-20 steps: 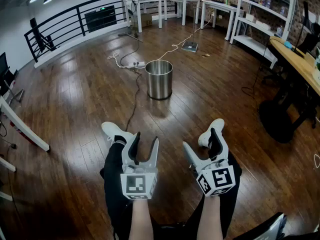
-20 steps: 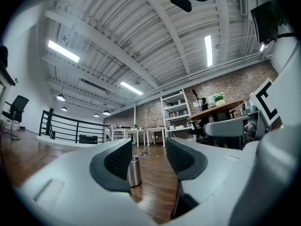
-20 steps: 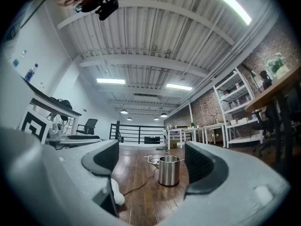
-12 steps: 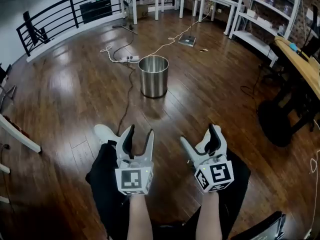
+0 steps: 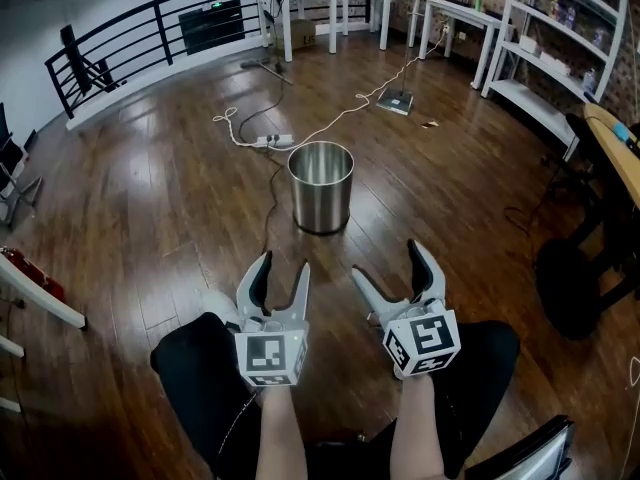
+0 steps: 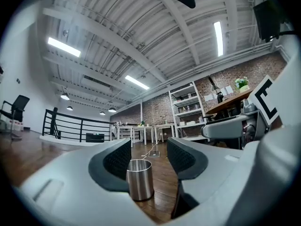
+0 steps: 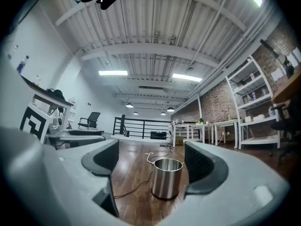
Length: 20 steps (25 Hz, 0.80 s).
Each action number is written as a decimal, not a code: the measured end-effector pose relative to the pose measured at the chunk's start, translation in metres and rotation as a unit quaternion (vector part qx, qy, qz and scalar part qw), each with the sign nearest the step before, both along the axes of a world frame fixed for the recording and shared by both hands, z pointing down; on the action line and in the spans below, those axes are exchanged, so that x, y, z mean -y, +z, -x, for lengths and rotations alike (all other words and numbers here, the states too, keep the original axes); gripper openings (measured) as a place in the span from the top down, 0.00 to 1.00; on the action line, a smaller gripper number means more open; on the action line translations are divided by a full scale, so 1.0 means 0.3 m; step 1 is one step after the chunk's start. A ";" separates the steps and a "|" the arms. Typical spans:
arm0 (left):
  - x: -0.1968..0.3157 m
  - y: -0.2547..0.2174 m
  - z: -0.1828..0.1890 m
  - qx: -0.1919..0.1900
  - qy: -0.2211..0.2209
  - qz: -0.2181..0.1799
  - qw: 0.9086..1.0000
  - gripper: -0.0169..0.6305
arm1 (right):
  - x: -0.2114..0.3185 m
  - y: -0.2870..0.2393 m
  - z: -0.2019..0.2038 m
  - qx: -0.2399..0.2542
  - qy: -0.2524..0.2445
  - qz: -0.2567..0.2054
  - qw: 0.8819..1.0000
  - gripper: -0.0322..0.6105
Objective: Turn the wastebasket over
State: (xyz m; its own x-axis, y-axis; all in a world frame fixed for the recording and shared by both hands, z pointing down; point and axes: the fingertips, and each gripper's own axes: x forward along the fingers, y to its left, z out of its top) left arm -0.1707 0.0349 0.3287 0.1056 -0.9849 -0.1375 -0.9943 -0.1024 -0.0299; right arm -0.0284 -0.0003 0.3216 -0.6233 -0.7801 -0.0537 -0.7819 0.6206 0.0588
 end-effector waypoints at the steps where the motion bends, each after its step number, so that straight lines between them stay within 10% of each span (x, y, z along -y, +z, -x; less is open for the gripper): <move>1: 0.048 -0.008 0.015 0.001 -0.003 -0.001 1.000 0.59 | 0.050 -0.011 0.025 0.000 -0.006 -0.001 1.000 0.29; 20: 0.945 -0.041 0.381 0.012 -0.034 -0.006 0.999 0.58 | 0.964 -0.008 0.396 -0.041 -0.074 0.000 0.996 0.29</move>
